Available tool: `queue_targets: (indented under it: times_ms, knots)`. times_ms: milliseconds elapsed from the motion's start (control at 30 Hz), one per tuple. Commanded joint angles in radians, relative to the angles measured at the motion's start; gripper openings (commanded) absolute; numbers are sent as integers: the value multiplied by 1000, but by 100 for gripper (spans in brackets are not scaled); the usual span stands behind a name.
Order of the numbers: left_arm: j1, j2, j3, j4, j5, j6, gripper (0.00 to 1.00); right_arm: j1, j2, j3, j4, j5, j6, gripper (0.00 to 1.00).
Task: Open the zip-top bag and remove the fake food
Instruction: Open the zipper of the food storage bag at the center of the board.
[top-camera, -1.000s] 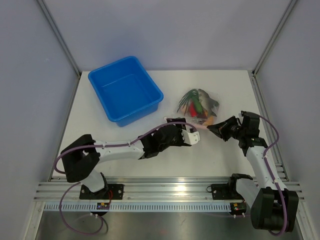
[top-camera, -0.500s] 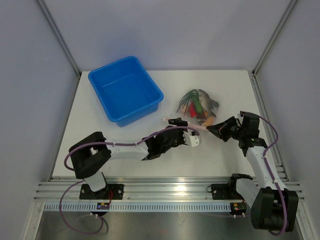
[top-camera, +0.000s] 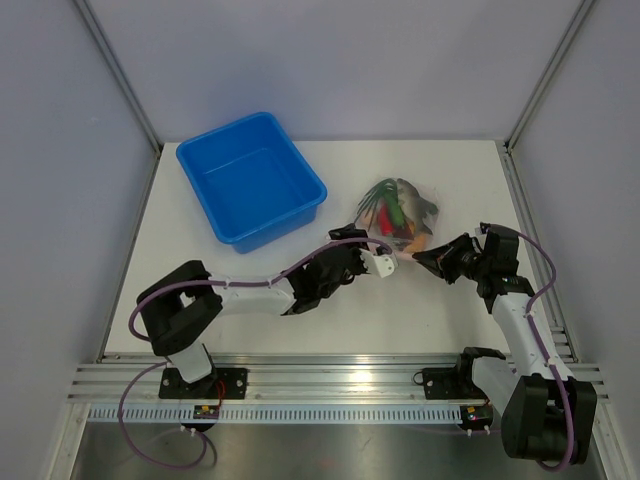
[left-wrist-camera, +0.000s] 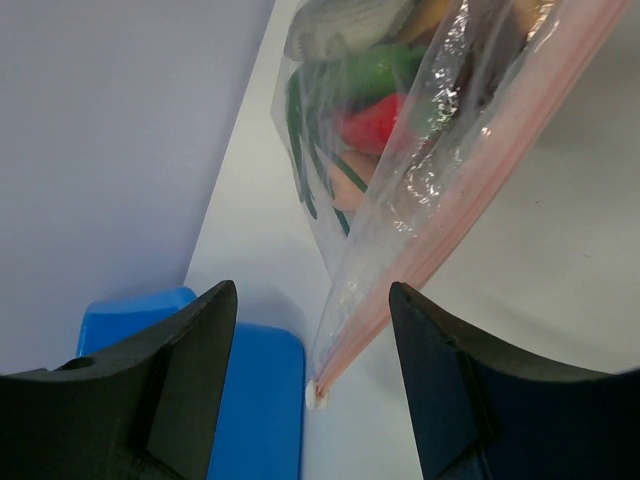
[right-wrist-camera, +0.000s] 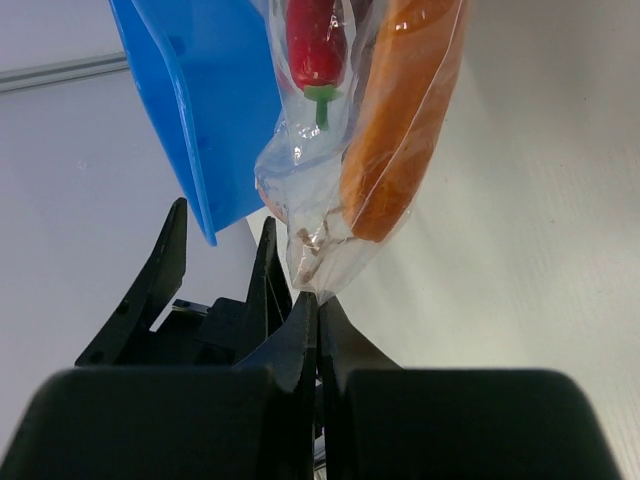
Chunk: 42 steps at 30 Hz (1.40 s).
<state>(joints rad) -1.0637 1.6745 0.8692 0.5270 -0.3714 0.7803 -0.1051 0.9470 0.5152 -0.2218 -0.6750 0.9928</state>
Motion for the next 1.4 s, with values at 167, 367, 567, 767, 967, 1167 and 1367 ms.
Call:
queue_targets:
  times_ms: [167,367,567,767,967,1167,1367]
  knots:
    - [13,-53,-9,61,32,-18,63,-5,-19,-4,52,-31,-6,0]
    - [11,-58,-6,-14,135,-3,61,-5,-17,-4,50,-28,-6,0]
    - [13,-29,19,-51,154,11,60,-5,-22,-6,50,-31,-8,0]
    - [10,-7,28,-29,115,10,59,-5,-25,-6,50,-32,-5,0]
    - [5,91,54,132,-4,54,59,-5,-21,-14,65,-37,6,0]
    - [2,65,21,238,-58,59,59,-5,-20,-17,65,-34,6,0]
    - [1,50,1,306,-110,48,58,-5,-19,-21,75,-40,7,0]
